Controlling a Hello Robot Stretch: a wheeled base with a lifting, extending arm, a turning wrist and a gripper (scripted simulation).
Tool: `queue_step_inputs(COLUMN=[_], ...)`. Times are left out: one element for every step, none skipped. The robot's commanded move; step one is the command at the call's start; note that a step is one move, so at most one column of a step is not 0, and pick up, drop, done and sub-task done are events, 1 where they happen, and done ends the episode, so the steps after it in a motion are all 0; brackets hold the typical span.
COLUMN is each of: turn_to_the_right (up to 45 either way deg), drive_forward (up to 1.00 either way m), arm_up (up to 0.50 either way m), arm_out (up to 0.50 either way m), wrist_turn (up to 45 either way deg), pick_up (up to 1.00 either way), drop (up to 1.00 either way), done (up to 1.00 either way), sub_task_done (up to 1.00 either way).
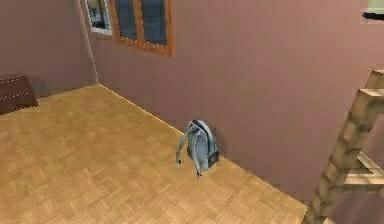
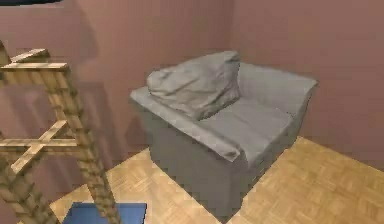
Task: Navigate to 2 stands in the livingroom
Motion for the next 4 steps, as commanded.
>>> queue_step_inputs(turn_to_the_right=[-45.0,-45.0,-30.0,0.0], drive_forward=[0.00,0.00,0.00,0.15], arm_up=[0.00,0.00,0.00,0.00], arm_out=[0.00,0.00,0.00,0.00], wrist_turn=[0.0,0.0,0.0,0.0], pick_up=[0.00,0.00,0.00,0.00], drop=[0.00,0.00,0.00,0.00], done=[0.00,0.00,0.00,0.00], sub_task_done=[0.00,0.00,0.00,0.00])
